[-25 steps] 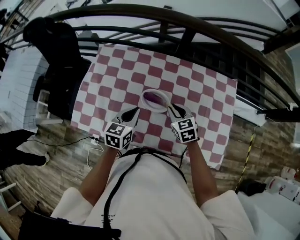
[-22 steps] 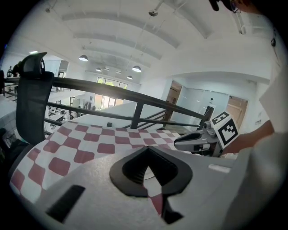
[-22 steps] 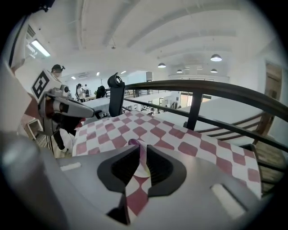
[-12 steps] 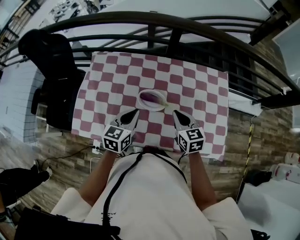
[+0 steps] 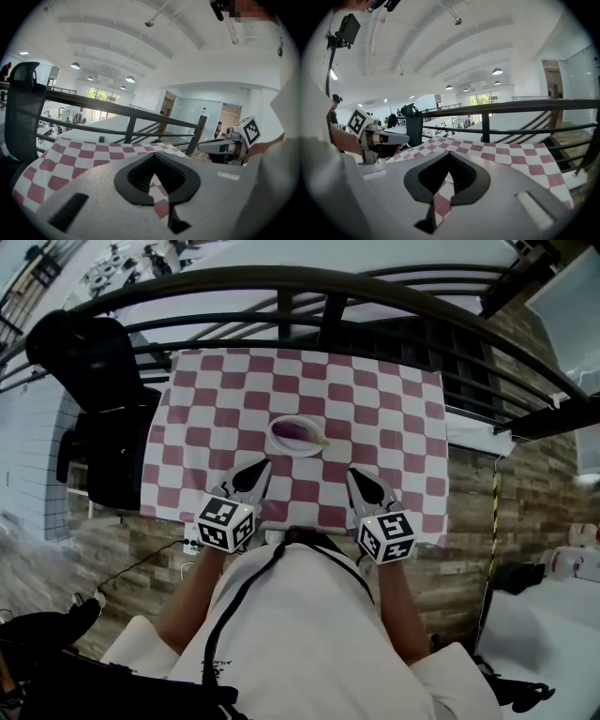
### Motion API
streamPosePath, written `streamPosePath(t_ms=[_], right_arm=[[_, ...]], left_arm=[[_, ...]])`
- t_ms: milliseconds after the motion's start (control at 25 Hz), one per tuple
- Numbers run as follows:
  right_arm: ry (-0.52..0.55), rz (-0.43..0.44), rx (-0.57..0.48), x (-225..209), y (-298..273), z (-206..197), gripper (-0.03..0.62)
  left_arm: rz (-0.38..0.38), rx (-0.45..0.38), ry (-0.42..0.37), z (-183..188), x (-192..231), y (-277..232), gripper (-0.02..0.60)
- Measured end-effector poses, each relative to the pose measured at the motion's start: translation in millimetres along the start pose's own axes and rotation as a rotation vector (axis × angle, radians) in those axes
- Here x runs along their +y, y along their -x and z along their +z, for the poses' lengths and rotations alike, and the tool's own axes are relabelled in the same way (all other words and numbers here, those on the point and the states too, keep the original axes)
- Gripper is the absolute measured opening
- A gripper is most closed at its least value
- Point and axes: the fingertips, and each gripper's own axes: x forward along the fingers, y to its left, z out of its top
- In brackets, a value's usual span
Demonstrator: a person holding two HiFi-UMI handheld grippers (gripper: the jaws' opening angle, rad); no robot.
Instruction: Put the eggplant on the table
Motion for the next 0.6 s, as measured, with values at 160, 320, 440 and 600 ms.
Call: streamPosePath(t_ms=[160,320,440,600], right_arm=[[-0.003,-0.004,-0.029,11,10,6,0.006],[-0.012,-0.021,-0.049,16,15,9,0.006],[-0.018,-0.033,-0.057,19,17,10,0.006],[-0.024,-0.042,-0.064,23,20,11,0.006]], left_arm=[[-0.035,-0.014,-0.018,6,-11,4,0.005],[-0.051,-0.02,-0.022,7,-15,8,0.005],[-0.056,-0.017,-0.024,6,-13,13,0.005],[-0.05,-0.019,-0.025,5,-9,19,0.005]])
